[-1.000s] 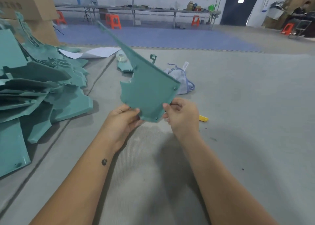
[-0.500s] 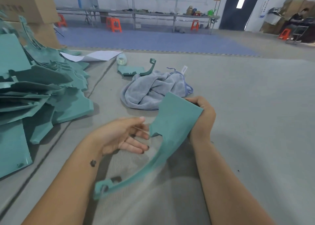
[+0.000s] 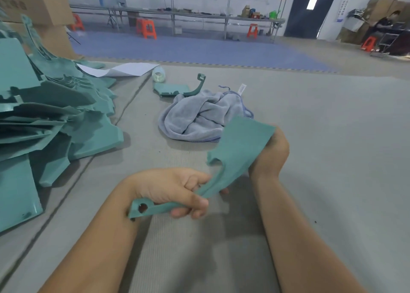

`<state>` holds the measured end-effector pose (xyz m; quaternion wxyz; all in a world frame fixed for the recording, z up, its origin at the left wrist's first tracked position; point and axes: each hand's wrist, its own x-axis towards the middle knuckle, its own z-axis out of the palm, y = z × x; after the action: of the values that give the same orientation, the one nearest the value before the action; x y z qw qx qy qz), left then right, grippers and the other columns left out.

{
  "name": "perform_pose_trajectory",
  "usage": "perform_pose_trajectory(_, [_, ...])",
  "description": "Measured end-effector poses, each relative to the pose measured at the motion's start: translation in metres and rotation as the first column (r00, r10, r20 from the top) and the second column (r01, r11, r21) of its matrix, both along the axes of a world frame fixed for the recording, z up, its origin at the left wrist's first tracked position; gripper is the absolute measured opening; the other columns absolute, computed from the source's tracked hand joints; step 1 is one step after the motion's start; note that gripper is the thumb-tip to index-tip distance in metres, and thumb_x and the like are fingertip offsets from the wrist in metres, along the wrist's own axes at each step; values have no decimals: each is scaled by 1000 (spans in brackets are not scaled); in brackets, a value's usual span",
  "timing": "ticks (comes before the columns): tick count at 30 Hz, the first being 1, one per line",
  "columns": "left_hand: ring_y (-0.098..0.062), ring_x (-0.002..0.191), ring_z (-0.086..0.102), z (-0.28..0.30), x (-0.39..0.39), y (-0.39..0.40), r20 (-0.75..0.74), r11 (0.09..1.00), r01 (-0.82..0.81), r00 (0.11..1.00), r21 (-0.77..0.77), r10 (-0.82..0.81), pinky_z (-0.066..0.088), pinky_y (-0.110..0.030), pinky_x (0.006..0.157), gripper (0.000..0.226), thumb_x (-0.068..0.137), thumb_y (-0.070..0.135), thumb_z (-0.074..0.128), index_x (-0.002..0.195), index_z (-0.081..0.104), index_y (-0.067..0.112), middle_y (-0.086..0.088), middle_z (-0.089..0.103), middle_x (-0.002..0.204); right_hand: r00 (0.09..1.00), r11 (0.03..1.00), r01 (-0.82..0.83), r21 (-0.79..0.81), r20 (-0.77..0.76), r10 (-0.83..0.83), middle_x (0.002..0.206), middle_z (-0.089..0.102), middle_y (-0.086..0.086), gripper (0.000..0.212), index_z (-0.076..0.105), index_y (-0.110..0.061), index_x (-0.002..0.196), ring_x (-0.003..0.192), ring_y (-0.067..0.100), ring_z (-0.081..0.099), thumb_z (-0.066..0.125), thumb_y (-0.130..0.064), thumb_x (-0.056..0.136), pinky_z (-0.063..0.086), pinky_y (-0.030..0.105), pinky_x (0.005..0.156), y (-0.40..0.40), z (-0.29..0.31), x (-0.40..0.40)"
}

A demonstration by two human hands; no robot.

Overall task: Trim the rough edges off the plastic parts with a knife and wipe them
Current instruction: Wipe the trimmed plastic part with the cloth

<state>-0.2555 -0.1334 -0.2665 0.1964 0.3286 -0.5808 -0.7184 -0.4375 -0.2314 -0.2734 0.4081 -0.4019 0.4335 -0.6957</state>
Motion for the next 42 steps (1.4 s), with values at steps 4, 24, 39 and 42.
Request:
perform_pose_trajectory(4, [-4,33,32,0,15,-5,-117,908,-410,901,89,419,24,-13,34,30,93,13,54,121,50,4,0,42,57,728,982,-84,-168,-683,-55,99,64,-2,36,60,-16,117,93,15,61,47,1,88,39,23,78,1,-14,9])
perform_pose_trajectory(24, [-12,42,48,-5,11,-23,6,390,-913,392,-115,920,37,-19,37,16,98,19,53,85,57,12,-2,57,57,690,962,-173,-210,-723,-34,68,61,2,13,61,-9,77,67,17,56,61,3,76,44,28,66,7,1,23])
perform_pose_trajectory(39, [-7,46,42,-14,10,-30,-41,181,-948,199,-263,979,37,-9,41,38,95,-7,34,62,31,12,-3,43,51,498,549,-783,292,-235,835,76,63,14,5,62,-3,91,64,20,57,65,0,89,51,25,58,53,22,40])
perform_pose_trajectory(42, [-23,62,42,-13,9,-29,-30,126,-914,149,-387,988,40,-27,58,26,94,4,37,69,41,9,-13,41,66,505,689,-639,342,-488,712,56,62,11,28,59,5,80,46,16,53,81,-13,78,50,28,49,53,12,46])
